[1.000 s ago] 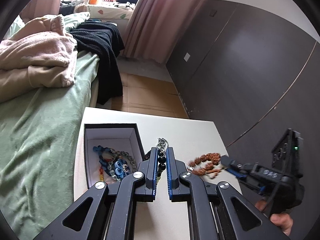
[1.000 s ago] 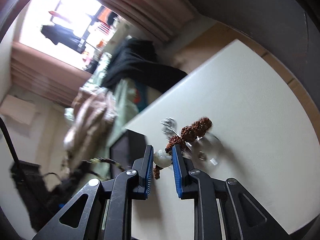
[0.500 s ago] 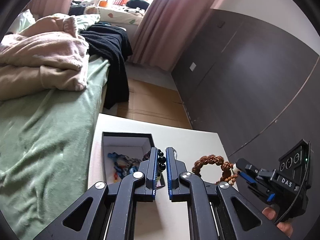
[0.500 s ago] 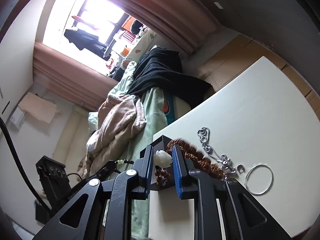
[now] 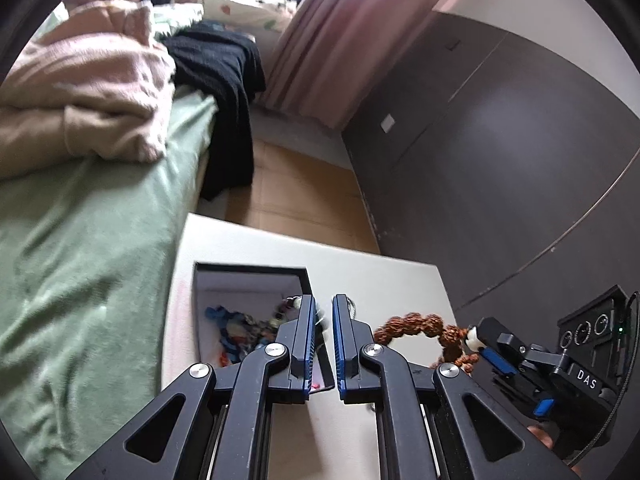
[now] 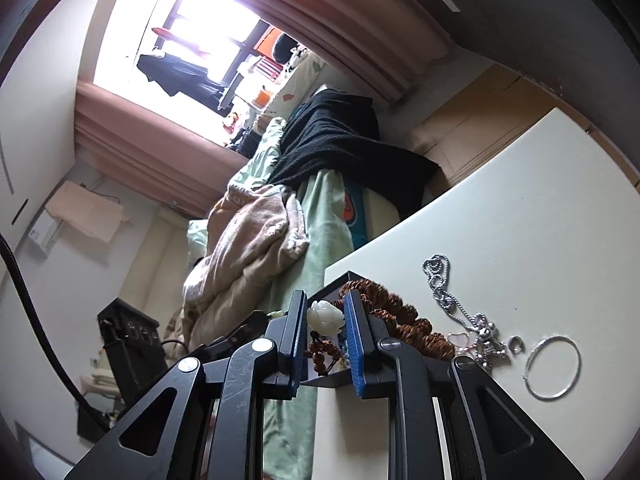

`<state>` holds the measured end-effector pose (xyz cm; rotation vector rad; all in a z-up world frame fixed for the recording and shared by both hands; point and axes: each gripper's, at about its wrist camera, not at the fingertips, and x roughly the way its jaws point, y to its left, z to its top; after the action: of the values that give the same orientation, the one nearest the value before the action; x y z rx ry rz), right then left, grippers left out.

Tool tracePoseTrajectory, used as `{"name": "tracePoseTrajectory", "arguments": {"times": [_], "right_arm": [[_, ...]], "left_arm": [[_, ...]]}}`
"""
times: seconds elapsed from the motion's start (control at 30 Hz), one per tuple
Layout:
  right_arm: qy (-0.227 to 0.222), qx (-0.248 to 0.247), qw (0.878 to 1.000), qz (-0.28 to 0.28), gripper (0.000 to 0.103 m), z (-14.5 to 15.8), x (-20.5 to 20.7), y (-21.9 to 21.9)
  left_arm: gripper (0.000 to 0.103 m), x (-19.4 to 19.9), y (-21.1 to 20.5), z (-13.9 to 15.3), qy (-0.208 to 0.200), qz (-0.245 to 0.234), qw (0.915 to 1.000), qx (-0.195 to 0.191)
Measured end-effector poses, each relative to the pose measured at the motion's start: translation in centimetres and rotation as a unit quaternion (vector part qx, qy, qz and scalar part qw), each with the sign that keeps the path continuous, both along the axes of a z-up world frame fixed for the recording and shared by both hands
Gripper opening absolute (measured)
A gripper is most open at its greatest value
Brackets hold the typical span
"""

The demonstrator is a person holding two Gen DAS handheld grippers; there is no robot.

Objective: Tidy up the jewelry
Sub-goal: 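Lift the brown bead bracelet with white pendant and lower it into the box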

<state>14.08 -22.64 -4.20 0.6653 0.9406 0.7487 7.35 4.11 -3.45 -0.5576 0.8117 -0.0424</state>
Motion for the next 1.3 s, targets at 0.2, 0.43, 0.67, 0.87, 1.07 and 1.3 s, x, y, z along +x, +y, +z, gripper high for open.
{"name": "tracePoseTrajectory", "arguments": {"times": [0.2, 0.43, 0.67, 0.87, 1.07, 1.3], "right_arm": [[0.005, 0.009, 1.000, 0.014, 0.020, -0.4, 0.4, 1.4], [-0.016, 0.008, 0.999, 0.040, 0.020, 1.0, 0.4, 3.8], [-0.027, -0.004, 0.997, 0.066, 0.020, 1.5, 0.6, 7.2], [-0.026, -0.016, 0.997, 0.071, 0.020, 1.0, 1.1, 8.8], [-0.033, -0.031, 0.997, 0.056, 0.021, 0.4, 1.3, 10.0], [0.033, -0.061, 0.993, 0.098, 0.039, -3.2, 1.7, 12.9]], "left_arm": [[0.060, -0.2, 2.0, 0.2, 0.005, 0.039, 0.9992, 0.000], [0.064, -1.6, 4.5, 1.6, -0.015, 0.069, 0.9975, -0.007], [0.064, -2.4, 5.7, 2.1, -0.022, 0.076, 0.9967, -0.018], [0.064, -2.7, 6.5, 2.1, -0.024, 0.082, 0.9961, -0.022], [0.064, -2.5, 6.7, 2.0, -0.023, 0.089, 0.9955, -0.024], [0.064, -2.3, 6.8, 1.8, -0.018, 0.093, 0.9954, -0.019]]}}
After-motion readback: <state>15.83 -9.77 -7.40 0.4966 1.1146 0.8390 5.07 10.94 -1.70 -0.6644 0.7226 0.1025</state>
